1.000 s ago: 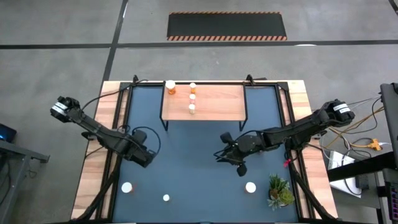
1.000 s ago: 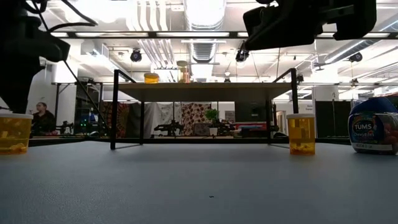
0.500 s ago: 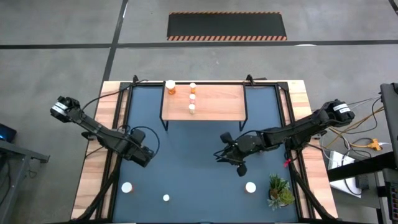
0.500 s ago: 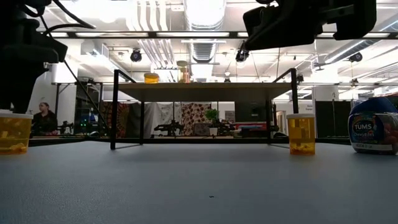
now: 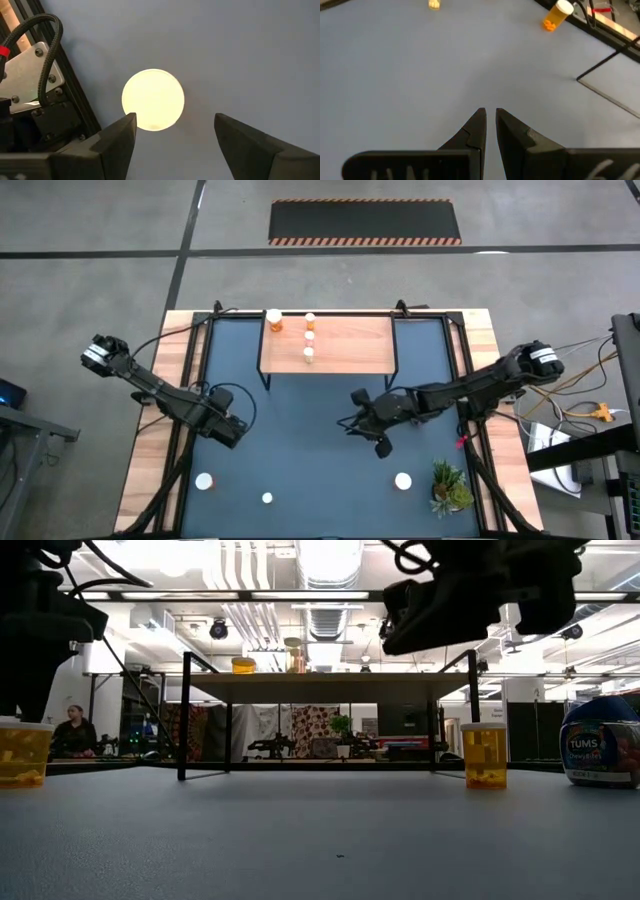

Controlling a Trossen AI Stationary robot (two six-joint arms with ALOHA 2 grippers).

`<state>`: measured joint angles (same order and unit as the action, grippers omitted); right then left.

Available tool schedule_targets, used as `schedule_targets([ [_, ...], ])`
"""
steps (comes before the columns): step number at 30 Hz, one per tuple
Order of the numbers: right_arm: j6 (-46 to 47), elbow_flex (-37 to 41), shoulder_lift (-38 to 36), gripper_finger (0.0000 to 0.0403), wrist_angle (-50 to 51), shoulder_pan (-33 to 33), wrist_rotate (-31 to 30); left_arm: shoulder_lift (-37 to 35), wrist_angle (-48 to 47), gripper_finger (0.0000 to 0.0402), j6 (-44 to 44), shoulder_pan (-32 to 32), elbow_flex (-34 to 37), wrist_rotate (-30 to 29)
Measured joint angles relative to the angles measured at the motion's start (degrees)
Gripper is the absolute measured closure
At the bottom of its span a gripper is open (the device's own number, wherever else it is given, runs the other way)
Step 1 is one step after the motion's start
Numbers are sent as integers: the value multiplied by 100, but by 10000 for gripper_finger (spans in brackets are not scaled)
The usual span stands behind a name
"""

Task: Pick and place medicine bottles onto shelf by color
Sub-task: Put the large orange pill bottle on the shelf

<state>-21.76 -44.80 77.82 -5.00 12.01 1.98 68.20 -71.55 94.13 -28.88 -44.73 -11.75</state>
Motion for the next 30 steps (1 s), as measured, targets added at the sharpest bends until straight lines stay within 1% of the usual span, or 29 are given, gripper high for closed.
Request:
schedule_targets([
  [10,24,4,20,369,-2,-61,18,0,5,151,11,0,2,0],
  [13,29,4,20,369,-2,-61,18,0,3,146,159,0,2,0],
  [16,31,4,20,369,-2,-59,20,0,-2,130,185,0,3,-2],
  [23,31,4,20,369,-2,-68,168,1,-52,75,213,0,13,-8],
  [30,83,4,20,369,2,-68,168,2,-135,69,605,0,318,-87],
])
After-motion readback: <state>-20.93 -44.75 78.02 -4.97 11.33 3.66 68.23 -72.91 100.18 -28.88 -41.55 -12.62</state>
